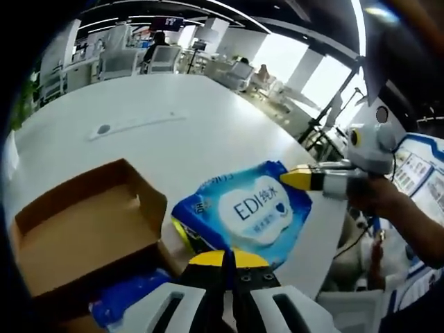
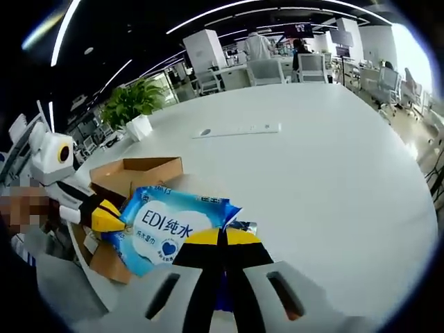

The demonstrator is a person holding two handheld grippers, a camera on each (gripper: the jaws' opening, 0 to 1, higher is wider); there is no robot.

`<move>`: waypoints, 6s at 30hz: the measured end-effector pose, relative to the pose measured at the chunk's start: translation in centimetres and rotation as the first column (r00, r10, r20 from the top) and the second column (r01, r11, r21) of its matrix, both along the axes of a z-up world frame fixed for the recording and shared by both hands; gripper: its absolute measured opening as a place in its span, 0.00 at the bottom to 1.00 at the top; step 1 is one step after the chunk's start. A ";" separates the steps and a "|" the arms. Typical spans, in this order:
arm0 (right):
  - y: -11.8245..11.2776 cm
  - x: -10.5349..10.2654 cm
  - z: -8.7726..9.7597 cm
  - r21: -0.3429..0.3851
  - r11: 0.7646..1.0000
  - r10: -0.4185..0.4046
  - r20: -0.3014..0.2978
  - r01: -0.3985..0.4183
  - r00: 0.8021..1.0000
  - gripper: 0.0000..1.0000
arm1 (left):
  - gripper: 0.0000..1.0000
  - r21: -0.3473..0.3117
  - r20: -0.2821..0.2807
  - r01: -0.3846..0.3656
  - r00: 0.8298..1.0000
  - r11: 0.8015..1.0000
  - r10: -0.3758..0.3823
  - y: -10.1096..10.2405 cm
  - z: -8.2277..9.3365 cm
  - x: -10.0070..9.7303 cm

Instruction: Operate the shoe box by opening the lid, removing the specified soft item, and placing it in the target area until the item is outside and the box remains undamaged.

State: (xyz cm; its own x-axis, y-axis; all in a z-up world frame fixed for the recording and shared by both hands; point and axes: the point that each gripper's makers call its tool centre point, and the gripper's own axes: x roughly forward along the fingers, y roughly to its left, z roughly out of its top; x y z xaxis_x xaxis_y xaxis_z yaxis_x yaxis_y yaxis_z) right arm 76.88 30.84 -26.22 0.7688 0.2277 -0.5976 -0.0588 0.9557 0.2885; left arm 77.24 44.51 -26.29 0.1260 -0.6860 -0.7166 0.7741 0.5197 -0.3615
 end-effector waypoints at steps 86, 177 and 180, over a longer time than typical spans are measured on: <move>-1.4 0.3 -3.8 -0.081 0.997 -0.008 -0.068 0.002 0.998 0.10 | 0.20 0.140 0.249 0.191 0.943 0.972 -0.221 1.0 0.7 0.5; 21.5 1.6 0.2 -0.334 0.614 0.719 -0.137 -0.715 0.682 0.23 | 0.01 0.208 0.169 0.476 0.843 0.854 -0.511 13.2 -4.1 -0.5; 21.9 2.1 -0.1 -0.336 0.605 0.724 -0.144 -0.722 0.674 0.23 | 0.00 0.205 0.167 0.475 0.845 0.856 -0.509 13.4 -4.0 -0.5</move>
State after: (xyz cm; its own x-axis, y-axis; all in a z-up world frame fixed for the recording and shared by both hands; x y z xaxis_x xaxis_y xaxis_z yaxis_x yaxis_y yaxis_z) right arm 78.93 52.74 -26.32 0.4475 0.4968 -0.7437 -0.7744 0.6311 -0.0444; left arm 76.75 57.87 -30.32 -0.0428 -0.5842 -0.8105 0.9899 0.0847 -0.1134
